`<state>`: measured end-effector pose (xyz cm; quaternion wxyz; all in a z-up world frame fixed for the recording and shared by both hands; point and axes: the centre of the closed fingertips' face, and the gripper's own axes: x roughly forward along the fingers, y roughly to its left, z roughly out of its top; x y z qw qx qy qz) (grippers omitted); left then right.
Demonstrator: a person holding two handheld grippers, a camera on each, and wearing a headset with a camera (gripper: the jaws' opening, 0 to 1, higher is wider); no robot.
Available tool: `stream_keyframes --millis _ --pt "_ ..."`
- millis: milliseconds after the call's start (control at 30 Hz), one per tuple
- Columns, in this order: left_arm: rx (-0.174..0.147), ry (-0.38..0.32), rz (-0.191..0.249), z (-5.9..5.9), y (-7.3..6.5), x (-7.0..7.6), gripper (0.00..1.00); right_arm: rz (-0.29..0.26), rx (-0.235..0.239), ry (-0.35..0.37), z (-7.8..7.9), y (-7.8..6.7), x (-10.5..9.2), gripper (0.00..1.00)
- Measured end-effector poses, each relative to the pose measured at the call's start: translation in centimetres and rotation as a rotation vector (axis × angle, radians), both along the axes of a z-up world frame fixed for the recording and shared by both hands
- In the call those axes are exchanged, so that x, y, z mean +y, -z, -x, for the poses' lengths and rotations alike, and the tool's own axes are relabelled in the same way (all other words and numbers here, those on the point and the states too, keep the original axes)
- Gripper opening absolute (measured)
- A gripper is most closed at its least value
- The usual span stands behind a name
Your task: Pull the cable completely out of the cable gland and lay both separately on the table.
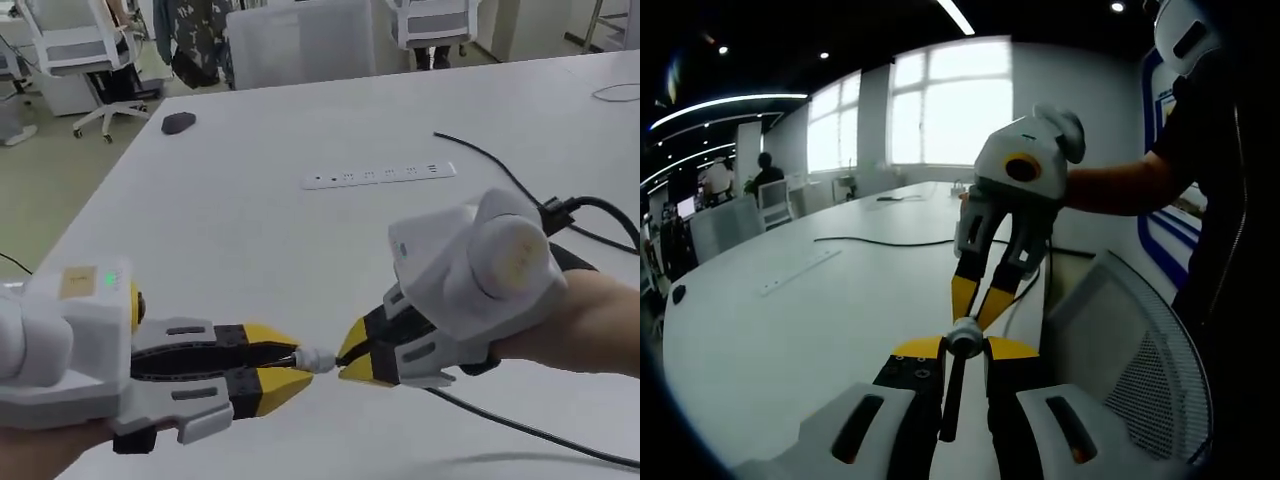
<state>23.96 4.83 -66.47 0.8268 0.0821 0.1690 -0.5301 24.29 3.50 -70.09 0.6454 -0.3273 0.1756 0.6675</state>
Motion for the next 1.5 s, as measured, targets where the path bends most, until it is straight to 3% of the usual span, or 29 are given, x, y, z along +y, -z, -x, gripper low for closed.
stream_keyframes --millis 667,900,1100,1267,1500 --pt "-0.004 -0.112 0.047 0.2 0.0 7.5 0.15 0.054 0.0 0.021 -1.7 1.2 2.8 0.0" --pt "0.008 -0.178 0.064 0.6 0.7 11.2 0.15 0.099 0.005 0.024 -2.7 2.4 3.8 0.0" --pt "0.013 -0.21 0.079 0.6 1.0 13.0 0.15 0.115 0.024 0.057 -3.8 3.2 4.5 0.0" --pt "0.018 -0.229 0.088 0.6 1.7 14.4 0.15 0.08 0.065 0.116 -4.7 3.1 6.0 0.0" --pt "0.05 -0.273 0.116 0.9 3.3 16.3 0.15 0.014 0.098 0.179 -5.6 3.0 9.4 0.0"
